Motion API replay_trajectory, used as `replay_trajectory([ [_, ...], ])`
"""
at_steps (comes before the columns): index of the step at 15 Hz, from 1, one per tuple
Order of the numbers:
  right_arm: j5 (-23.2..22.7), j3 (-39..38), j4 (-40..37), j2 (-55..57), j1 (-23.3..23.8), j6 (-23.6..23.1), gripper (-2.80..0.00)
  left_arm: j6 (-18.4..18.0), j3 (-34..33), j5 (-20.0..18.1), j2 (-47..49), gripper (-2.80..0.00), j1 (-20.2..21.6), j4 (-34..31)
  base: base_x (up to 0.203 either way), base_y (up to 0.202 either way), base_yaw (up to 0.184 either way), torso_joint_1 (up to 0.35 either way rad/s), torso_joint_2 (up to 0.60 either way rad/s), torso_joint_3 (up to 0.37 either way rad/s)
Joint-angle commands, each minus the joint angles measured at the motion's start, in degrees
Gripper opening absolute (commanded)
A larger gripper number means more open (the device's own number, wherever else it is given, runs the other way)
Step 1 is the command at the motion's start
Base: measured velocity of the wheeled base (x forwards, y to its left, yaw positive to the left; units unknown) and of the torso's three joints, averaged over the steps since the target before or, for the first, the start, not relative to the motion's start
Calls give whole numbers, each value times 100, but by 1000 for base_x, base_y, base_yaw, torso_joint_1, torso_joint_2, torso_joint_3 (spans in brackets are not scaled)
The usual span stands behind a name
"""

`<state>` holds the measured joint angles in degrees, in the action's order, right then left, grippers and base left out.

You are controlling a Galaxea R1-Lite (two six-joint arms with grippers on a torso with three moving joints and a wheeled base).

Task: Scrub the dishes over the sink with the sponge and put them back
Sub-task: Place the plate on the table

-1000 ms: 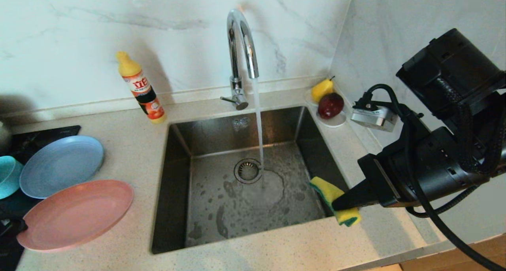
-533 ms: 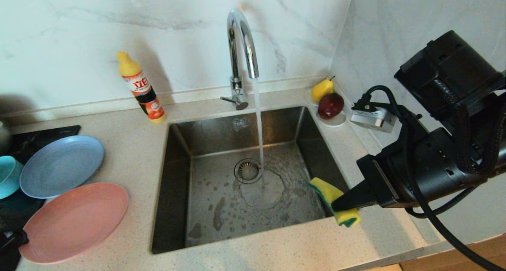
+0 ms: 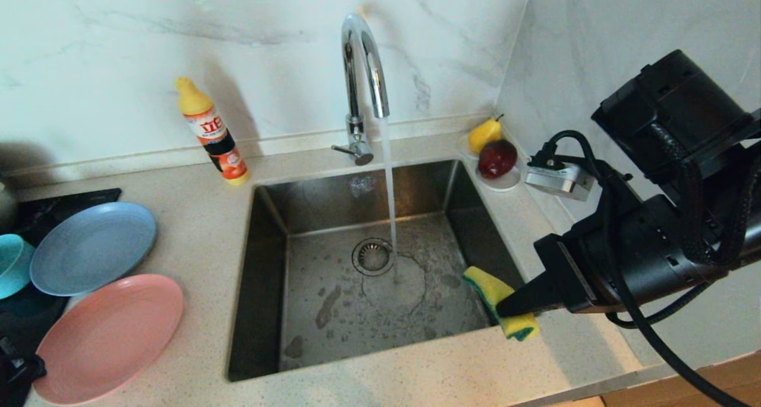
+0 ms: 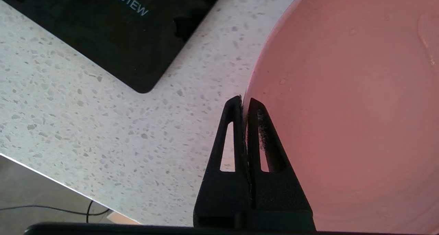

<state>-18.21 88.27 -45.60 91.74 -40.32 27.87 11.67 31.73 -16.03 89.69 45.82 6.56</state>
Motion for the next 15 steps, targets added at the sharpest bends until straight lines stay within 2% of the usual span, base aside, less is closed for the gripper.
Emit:
replay_trajectory([
  [1, -16, -137, 206, -16, -2, 23, -280, -65, -5, -5, 191, -280, 61, 3, 0, 0, 0, 0, 0, 0],
  [5, -16, -126, 236, -40, -2, 26, -280, -78, 18, -5, 198, -280, 76, 3, 0, 0, 0, 0, 0, 0],
  [6, -16, -135, 235, -51, -2, 26, -280, -59, 45, -14, 198, 0, 76, 3, 0, 0, 0, 0, 0, 0],
  [11, -24, -118, 236, -87, -2, 26, -280, 27, 250, -127, -1, 0, 73, -89, 0, 0, 0, 0, 0, 0],
  [15, -16, -56, 236, -112, -2, 43, -280, 52, 887, -221, -421, 0, -85, -368, 0, 0, 0, 0, 0, 0],
])
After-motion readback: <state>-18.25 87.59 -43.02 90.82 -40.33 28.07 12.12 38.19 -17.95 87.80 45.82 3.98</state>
